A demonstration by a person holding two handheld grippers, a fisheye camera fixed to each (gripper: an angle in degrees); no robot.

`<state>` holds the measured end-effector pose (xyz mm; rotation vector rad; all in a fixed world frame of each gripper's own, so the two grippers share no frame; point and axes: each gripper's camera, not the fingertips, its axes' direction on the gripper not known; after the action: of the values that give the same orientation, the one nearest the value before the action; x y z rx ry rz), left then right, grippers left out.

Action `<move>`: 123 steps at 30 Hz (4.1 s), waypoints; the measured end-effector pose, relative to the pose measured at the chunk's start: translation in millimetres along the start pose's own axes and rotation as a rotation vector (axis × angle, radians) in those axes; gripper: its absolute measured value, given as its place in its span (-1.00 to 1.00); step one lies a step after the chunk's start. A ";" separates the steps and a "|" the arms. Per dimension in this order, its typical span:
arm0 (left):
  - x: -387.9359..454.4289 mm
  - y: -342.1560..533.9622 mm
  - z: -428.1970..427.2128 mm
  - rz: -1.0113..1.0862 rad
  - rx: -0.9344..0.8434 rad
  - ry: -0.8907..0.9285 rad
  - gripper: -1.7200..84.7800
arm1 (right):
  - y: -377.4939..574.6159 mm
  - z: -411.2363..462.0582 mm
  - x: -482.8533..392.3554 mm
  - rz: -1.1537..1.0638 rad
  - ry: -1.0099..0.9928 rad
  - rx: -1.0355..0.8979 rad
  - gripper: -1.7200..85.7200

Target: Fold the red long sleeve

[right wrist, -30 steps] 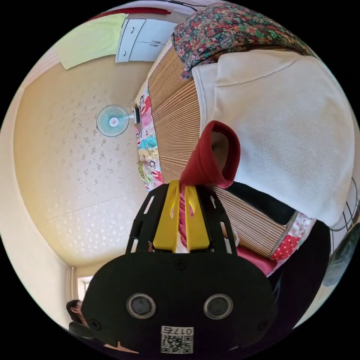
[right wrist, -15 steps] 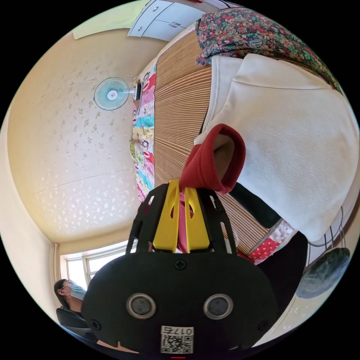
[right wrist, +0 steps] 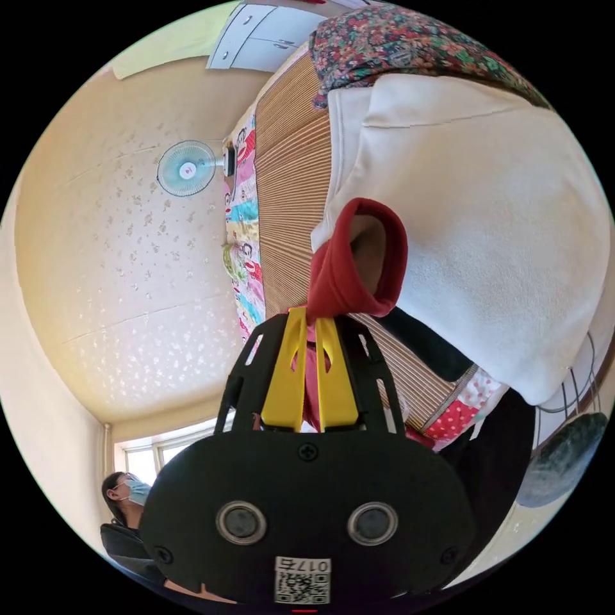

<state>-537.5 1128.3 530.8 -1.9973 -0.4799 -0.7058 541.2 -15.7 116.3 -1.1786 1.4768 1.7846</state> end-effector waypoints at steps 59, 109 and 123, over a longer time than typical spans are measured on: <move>-76.3 162.6 -24.7 -0.002 0.389 0.322 -0.76 | 260.7 550.6 -271.8 -1.079 -0.139 -1.081 -0.90; -20.9 10.1 -32.8 0.175 0.368 0.003 -0.87 | 119.8 610.6 -278.4 -1.222 0.707 -0.524 -0.93; -127.9 170.6 -31.0 -0.090 -0.077 0.197 -0.71 | 22.6 413.7 -125.1 -0.813 0.667 -0.629 -0.76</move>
<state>-543.3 1011.5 349.9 -1.9619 -0.4324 -0.9797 464.1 390.5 244.3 -2.4202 0.4816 1.3170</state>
